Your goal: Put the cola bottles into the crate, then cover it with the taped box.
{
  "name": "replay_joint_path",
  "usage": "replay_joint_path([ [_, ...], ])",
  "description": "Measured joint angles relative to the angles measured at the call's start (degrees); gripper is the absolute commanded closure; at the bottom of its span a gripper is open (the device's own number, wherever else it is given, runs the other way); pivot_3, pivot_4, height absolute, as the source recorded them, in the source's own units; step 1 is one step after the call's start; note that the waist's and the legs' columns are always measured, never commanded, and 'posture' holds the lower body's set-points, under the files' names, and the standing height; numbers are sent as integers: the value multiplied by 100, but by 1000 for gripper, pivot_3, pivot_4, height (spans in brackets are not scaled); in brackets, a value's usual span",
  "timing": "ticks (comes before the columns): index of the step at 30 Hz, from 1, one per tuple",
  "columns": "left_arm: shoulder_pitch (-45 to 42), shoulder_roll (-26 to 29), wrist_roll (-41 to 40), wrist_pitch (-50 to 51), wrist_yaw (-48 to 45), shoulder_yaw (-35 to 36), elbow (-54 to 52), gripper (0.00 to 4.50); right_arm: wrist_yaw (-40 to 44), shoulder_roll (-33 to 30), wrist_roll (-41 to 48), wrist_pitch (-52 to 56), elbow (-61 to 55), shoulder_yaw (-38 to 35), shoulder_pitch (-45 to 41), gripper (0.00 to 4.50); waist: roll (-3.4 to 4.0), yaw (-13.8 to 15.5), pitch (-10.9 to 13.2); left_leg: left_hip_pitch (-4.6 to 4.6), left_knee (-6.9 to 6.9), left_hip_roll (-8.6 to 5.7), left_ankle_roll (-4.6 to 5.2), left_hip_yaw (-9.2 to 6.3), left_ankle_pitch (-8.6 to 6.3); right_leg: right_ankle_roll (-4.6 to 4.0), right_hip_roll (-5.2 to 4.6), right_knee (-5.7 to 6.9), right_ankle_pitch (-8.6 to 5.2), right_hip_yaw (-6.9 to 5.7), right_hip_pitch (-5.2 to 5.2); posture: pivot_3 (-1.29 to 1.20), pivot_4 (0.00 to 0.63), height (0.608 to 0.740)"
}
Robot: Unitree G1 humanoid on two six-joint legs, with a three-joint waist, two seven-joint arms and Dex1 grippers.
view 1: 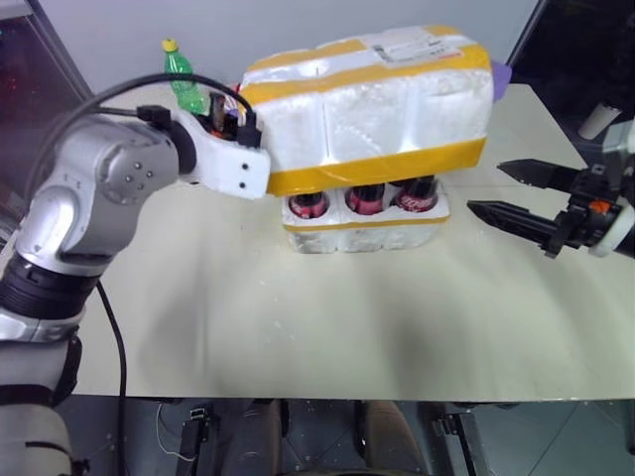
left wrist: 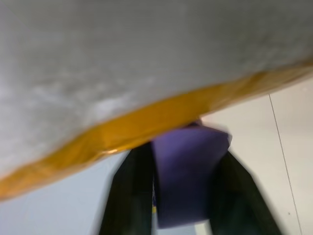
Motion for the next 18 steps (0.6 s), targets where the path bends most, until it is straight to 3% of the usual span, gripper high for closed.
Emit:
replay_joint_path([
  [1, 14, -28, 37, -55, 13, -52, 41, 1257, -2, 0, 0, 0, 0, 0, 1, 0, 0, 3, 0, 0, 0, 0, 0, 0, 0, 0, 0, 0, 0, 0, 0, 0, 150, 739],
  [13, 0, -470, -219, 91, 169, 172, 252, 1257, -3, 5, 17, 1, -27, -41, 58, 0, 0, 11, 0, -2, 2, 0, 0, -1, 0, 1, 0, 1, 0, 0, -1, 0, 150, 739],
  [18, 1023, 21, -850, 27, -152, 650, -166, 1257, 96, 2, -34, -5, -40, -177, 343, 0, 3, -40, -1, 7, -6, 1, 1, -1, 0, -1, 0, 8, 0, 2, -4, 0, 150, 739],
])
